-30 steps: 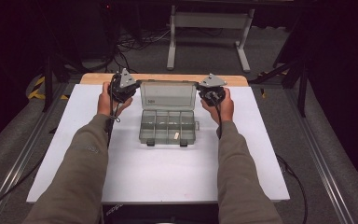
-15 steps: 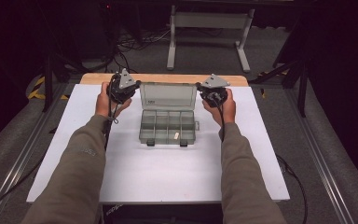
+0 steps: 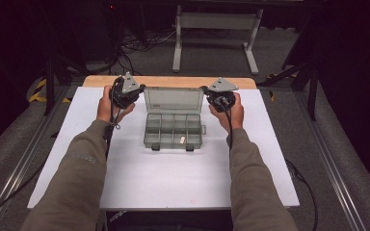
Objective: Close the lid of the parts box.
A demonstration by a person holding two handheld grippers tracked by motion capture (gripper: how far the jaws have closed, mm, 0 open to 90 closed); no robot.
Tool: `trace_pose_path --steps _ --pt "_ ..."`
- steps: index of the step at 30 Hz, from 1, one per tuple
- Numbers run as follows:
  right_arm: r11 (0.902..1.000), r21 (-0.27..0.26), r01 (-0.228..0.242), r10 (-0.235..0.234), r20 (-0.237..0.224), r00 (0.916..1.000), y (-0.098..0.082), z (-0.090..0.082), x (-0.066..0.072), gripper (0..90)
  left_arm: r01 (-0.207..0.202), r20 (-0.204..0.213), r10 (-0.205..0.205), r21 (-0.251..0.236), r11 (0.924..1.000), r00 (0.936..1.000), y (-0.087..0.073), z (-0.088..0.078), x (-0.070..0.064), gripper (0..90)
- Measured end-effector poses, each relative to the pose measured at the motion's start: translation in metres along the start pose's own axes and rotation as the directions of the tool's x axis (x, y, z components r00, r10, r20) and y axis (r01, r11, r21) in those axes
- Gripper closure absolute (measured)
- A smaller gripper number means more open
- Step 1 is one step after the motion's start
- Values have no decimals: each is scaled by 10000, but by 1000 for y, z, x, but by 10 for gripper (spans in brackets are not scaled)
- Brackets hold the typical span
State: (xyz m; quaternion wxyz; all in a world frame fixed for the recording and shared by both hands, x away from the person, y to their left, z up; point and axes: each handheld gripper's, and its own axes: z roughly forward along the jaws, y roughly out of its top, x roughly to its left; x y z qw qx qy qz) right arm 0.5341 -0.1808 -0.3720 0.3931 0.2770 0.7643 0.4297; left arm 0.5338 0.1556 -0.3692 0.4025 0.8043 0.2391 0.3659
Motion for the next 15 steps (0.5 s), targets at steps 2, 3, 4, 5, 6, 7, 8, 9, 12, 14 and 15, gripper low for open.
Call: trace_pose_path --steps 2,3,4,5,6,7,8,9,12,14,15 --pt "10000 24 10 -10 3 10000 0 -1 1 900 18 18 -18 -17 10000 10000 0 -1 0 900" --pt "10000 37 -1 1 -20 10000 1 -1 1 900 10 33 -10 -13 10000 10000 0 -1 0 900" --pt "10000 36 -1 2 -39 10000 1 -2 2 900 -6 33 6 -8 10000 10000 0 -2 -1 900" --pt "10000 35 -8 8 -63 10000 0 -3 2 900 -35 63 35 -10 10000 10000 0 -3 -1 900" --pt "10000 44 18 -18 -81 10000 0 -3 3 900 -108 98 108 26 9999 9999 0 -3 -1 900" --pt "10000 67 45 -44 -101 9999 0 -4 3 900 -127 106 126 56 9999 9999 1 -3 -2 900" --pt "10000 67 45 -44 -101 9999 0 -4 3 900 -127 106 126 56 9999 9999 1 -3 -2 900" --pt "10000 72 57 -56 -131 9999 1 -4 4 900 -230 143 229 53 9997 9996 1 -4 -3 900" --pt "9999 99 136 -133 -258 9996 1 -6 7 900 -367 173 365 96 9993 9992 4 -5 -6 900" --pt "9997 150 198 -194 -258 9995 2 -6 9 900 -386 193 385 86 9992 9991 4 -6 -7 900" --pt "9996 171 207 -202 -277 9994 2 -6 9 900 -415 201 413 81 9991 9989 5 -6 -8 900"
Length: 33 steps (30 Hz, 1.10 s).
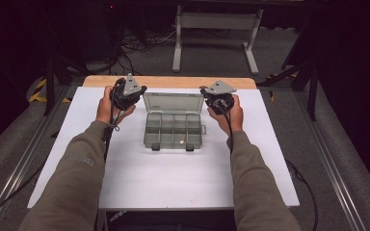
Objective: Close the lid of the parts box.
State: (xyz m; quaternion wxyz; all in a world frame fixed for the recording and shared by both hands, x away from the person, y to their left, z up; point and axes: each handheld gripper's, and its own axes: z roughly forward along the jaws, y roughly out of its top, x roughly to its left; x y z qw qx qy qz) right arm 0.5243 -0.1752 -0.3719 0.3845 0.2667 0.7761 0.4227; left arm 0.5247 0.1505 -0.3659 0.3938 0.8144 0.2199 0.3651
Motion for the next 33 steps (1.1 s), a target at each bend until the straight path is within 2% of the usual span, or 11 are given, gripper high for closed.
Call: trace_pose_path --steps 2,11,16,27,33 --pt "10000 26 -5 5 19 10000 1 -1 1 900 -125 7 125 84 9999 9999 1 0 -3 900" --pt "9999 67 -129 129 5 9999 3 -5 5 900 -192 -49 192 127 9997 9998 3 -2 -7 900" --pt "9997 235 -118 116 100 9999 4 -7 7 900 -214 -22 215 155 9996 9998 4 -2 -11 900" --pt "9997 240 4 -8 142 9999 0 -12 13 900 -239 17 238 163 9996 9997 3 -4 -15 900" --pt "9995 306 -38 34 101 9999 0 -15 16 900 -401 18 401 242 9989 9992 4 -6 -17 900"
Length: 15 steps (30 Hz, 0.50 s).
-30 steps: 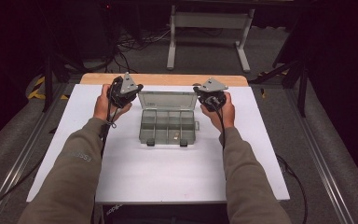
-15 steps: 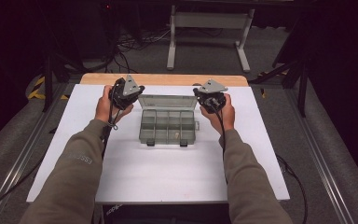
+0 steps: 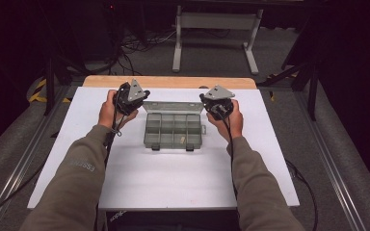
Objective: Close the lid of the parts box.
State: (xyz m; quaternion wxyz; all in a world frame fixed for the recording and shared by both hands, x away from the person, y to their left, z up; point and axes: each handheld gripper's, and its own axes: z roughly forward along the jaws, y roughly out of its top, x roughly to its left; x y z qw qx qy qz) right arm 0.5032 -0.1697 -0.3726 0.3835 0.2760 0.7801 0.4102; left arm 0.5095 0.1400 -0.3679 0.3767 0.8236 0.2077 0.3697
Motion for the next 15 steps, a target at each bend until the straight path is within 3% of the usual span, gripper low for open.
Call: trace_pose_path --steps 15 --pt "9998 -37 -174 173 -209 9996 -8 -7 7 900 -239 138 239 -54 9997 9996 -2 -4 -9 900"
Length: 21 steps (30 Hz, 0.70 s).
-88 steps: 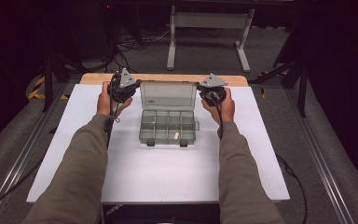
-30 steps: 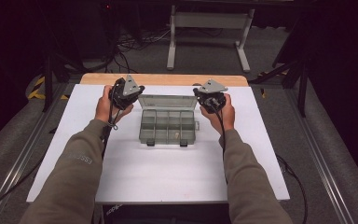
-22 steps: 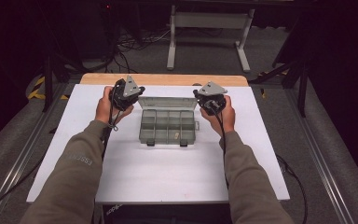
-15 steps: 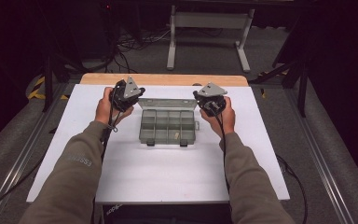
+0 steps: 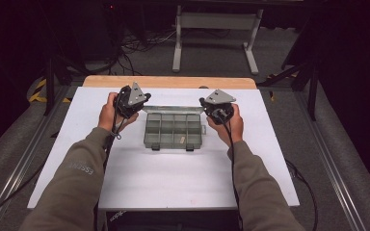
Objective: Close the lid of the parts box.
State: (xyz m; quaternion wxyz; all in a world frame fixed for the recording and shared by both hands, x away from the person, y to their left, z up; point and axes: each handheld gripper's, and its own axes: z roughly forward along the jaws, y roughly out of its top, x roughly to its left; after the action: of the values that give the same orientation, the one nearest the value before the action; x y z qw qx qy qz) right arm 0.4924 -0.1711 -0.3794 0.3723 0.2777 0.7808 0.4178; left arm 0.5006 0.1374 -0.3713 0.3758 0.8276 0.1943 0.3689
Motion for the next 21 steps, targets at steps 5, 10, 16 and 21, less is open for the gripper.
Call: trace_pose_path --steps 5,10,16,21 --pt "10000 -56 -70 70 -52 10000 -3 -2 3 900 -66 48 67 -26 10000 10000 0 -1 -4 900" --pt "10000 -6 -7 7 -87 10000 -5 -4 6 900 -87 181 88 -78 9999 9998 0 -2 -7 900" --pt "9999 -9 127 -127 -223 9997 -6 -7 10 900 -221 325 224 -108 9997 9992 -1 -3 -11 900" --pt "9994 -14 341 -342 -433 9985 -6 -7 18 900 -299 479 297 23 9996 9984 -4 -2 -16 900"
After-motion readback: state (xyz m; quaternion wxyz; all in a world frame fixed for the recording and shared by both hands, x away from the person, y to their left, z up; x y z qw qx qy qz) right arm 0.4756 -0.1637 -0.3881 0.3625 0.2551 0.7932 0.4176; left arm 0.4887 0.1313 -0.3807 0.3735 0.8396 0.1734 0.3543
